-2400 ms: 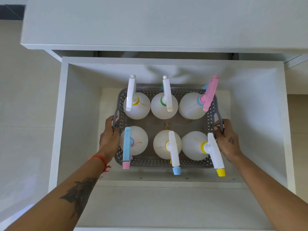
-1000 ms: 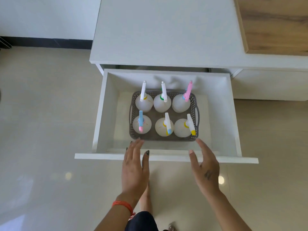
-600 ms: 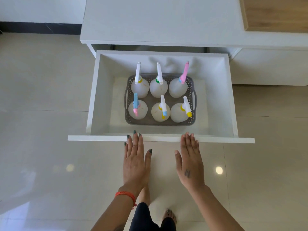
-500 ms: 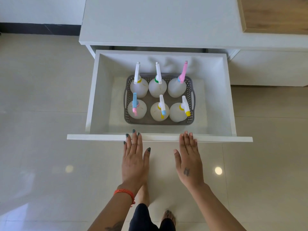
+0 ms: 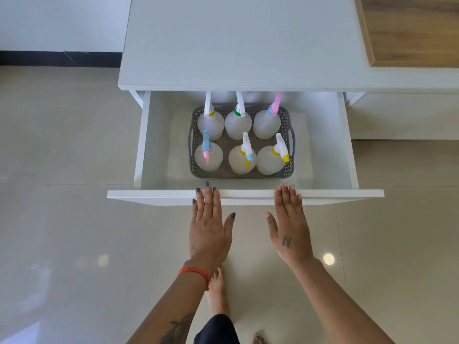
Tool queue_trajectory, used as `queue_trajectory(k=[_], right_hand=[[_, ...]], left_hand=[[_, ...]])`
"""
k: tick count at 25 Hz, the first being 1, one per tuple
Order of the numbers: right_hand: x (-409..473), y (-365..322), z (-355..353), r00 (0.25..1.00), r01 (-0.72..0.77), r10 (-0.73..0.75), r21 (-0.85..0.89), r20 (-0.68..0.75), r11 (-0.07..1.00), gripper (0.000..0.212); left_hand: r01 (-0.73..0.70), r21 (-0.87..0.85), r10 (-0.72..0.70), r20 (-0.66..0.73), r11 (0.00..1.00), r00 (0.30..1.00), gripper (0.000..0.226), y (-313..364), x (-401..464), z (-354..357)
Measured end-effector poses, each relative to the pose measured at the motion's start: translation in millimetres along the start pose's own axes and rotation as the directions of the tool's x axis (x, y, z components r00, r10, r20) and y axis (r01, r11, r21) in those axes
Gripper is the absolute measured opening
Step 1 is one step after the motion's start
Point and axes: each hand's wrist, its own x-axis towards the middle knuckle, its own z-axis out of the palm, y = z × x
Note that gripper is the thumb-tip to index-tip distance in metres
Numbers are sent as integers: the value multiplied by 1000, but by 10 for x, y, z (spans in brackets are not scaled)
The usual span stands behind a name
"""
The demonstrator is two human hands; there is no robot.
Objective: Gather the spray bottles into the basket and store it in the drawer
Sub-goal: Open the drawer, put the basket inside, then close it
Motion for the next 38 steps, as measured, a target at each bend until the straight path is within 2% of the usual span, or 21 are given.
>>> queue_trajectory(k=[8, 20, 29, 33, 38], right_hand=[[763, 71, 68, 1000, 19, -20, -17, -20, 1000, 57], [1773, 216, 156, 999, 39, -40, -29, -12, 999, 57], [2190, 285, 223, 998, 56, -56, -84, 12, 995, 60], [2249, 289, 325, 989, 4, 23, -191, 143, 982, 69], [2275, 178, 444, 983, -81, 115, -215, 146, 973, 72]], left_hand=[[-38, 86, 37, 4, 996, 999, 69, 92, 738, -204], [-26, 160, 37, -63, 987, 997, 75, 211, 1727, -383], [1, 118, 9, -83, 993, 996, 79, 329, 2143, -415], [31, 137, -20, -78, 990, 997, 81, 382, 2227, -396], [107, 114, -99, -73, 988, 992, 82, 473, 2249, -346]])
